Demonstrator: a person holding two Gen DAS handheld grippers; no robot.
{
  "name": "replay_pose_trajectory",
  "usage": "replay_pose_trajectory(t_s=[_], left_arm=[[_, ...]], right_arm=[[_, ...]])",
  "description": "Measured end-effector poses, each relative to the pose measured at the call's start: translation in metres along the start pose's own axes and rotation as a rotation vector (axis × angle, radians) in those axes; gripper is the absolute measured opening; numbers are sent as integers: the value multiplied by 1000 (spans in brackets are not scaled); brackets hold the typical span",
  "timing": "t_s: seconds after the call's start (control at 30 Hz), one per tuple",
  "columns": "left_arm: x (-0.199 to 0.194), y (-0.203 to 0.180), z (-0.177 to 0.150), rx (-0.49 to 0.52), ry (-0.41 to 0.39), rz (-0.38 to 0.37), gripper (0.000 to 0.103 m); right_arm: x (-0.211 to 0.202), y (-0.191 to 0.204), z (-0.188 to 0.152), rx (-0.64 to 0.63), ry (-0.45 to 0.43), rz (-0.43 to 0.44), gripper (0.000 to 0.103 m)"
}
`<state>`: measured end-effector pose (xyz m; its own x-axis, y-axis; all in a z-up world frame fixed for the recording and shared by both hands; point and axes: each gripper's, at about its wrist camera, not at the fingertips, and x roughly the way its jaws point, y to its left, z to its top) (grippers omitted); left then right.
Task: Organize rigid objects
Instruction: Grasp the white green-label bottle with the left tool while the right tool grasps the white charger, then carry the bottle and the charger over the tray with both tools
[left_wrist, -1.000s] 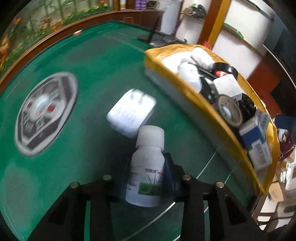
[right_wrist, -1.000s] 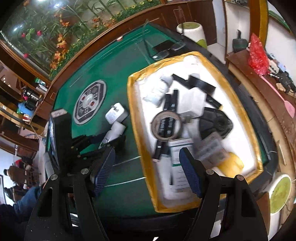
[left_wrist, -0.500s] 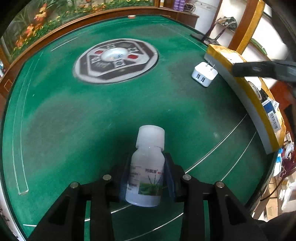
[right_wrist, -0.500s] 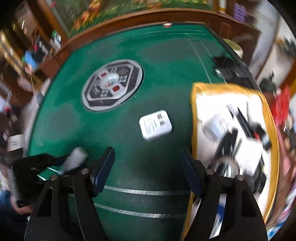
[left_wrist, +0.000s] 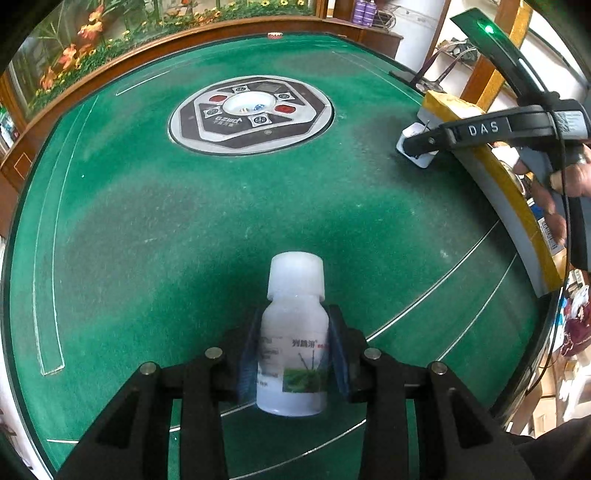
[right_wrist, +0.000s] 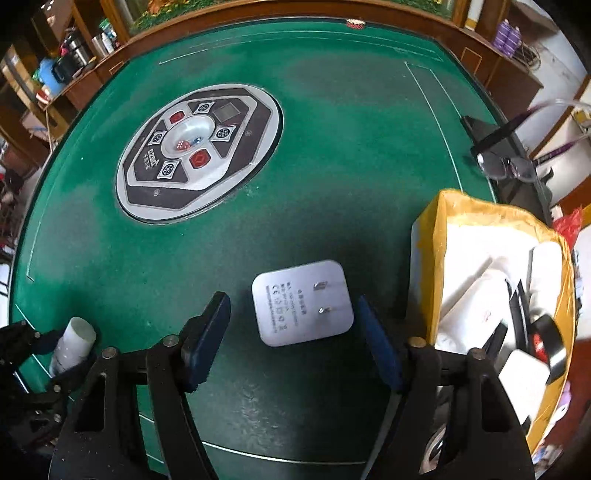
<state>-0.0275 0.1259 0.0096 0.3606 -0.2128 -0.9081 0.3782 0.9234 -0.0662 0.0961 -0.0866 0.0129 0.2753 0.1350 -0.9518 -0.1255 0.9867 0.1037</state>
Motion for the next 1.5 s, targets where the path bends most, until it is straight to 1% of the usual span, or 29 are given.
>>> replay_pose_trajectory(t_s=[0.03, 0.13, 0.27, 0.47, 0.57, 0.67, 0.97, 1.0, 1.13, 1.37, 1.5], left_arm=[[0, 0, 1, -2, 0, -3, 35], [2, 1, 4, -3, -3, -10, 34], [4, -2, 9, 5, -9, -13, 34], [7, -13, 17, 28, -6, -55, 34], [6, -24, 21, 49, -20, -77, 34], [3, -36, 29, 77, -35, -99, 34], [-7, -80, 55, 157, -72, -149, 34], [-8, -85, 58, 155, -74, -176, 34], [-12, -111, 76, 193, -94, -207, 34], [-18, -163, 113, 280, -127, -260, 34], [-11, -194, 128, 319, -120, -282, 34]], right_arm=[[-1, -1, -2, 14, 4, -4, 50], [-9, -6, -16, 74, 11, 40, 50], [-22, -2, -41, 106, -4, 61, 50], [-53, 5, -72, 175, -57, 148, 50], [-66, 8, -89, 202, -70, 177, 50], [-77, -1, -102, 250, -90, 199, 50], [-112, -50, -132, 383, -174, 190, 50], [-115, -56, -134, 395, -184, 182, 50], [-126, -81, -143, 439, -207, 159, 50], [-140, -128, -146, 491, -237, 98, 50], [-142, -146, -144, 496, -244, 82, 50]])
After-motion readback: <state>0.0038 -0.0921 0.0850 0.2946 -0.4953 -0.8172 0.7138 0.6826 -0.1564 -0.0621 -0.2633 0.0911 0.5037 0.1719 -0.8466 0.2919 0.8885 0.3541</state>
